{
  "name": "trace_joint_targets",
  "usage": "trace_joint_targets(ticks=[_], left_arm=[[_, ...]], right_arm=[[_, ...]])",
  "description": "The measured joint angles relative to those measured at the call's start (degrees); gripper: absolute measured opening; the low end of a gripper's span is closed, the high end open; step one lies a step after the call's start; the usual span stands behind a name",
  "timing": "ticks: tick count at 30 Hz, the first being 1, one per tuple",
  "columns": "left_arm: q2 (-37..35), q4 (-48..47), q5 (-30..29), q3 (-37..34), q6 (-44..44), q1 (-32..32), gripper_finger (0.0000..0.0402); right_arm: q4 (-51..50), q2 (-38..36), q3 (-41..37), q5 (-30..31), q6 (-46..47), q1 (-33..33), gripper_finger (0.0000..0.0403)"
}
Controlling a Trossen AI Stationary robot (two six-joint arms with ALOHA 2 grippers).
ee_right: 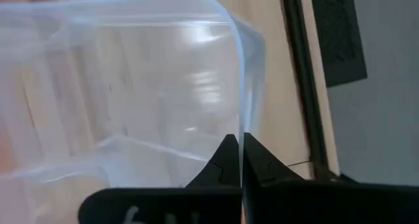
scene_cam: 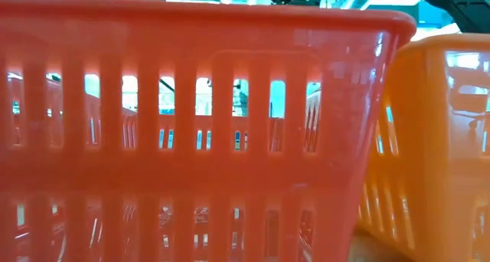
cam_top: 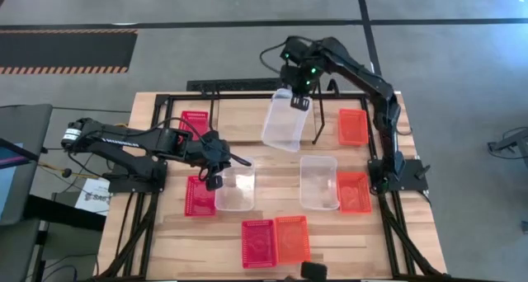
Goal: Stack baskets on shelf by color
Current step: Put the middle white bin on the the shelf
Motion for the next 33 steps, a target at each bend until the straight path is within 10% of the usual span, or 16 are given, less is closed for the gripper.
trace_joint_targets(ticks=[33], left_arm=[[0.0, 0.1, -3.1, 0.0, -7.6, 6.1, 0.0018]], right_arm=[[18.7, 0.0, -24.1, -4.6, -19.5, -9.9, 0.0000]])
